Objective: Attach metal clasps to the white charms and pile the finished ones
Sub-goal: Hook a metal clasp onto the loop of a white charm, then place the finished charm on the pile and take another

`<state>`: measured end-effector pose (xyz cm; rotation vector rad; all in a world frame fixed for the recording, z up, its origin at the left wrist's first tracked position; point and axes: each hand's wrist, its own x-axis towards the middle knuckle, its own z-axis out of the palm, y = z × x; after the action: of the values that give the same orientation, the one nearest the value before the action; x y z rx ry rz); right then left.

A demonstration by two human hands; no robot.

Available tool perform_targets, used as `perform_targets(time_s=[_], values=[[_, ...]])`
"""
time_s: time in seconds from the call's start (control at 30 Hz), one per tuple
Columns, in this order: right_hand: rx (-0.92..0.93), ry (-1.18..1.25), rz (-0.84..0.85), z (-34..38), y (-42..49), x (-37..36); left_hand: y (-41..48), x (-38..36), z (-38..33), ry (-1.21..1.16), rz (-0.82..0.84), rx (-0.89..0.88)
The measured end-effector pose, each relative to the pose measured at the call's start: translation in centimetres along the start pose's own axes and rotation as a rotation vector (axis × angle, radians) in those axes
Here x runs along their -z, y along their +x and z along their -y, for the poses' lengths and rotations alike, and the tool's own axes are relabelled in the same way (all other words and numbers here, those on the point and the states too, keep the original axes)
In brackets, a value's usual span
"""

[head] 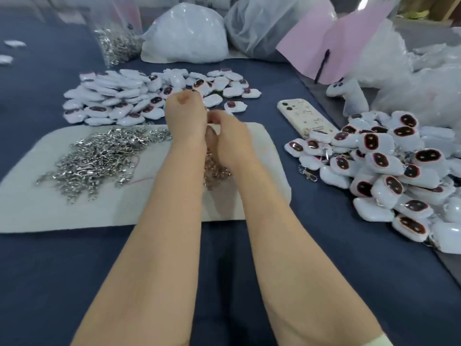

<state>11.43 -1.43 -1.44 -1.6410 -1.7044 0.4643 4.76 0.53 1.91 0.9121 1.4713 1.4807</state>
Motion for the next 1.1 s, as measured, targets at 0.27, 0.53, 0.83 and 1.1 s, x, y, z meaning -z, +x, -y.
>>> perform_targets(time_s=[0.27, 0.53, 0.83, 1.1], values=[[-0.086, -0.370, 0.232, 3.0, 1.8, -5.6, 2.9, 4.4, 1.5, -0.101, 0.018, 0.215], [-0.051, -0.255, 0.060, 2.9, 1.9, -5.4, 2.6, 4.0, 2.2, 0.002, 0.042, 0.195], [-0.075, 0.362, 0.026, 2.0, 0.0, -1.1, 1.1, 3.1, 1.9, -0.133, 0.135, 0.117], [-0.108, -0.157, 0.196, -1.5, -2.4, 0.7, -1.7, 2.2, 2.6, -0.230, 0.088, 0.006]])
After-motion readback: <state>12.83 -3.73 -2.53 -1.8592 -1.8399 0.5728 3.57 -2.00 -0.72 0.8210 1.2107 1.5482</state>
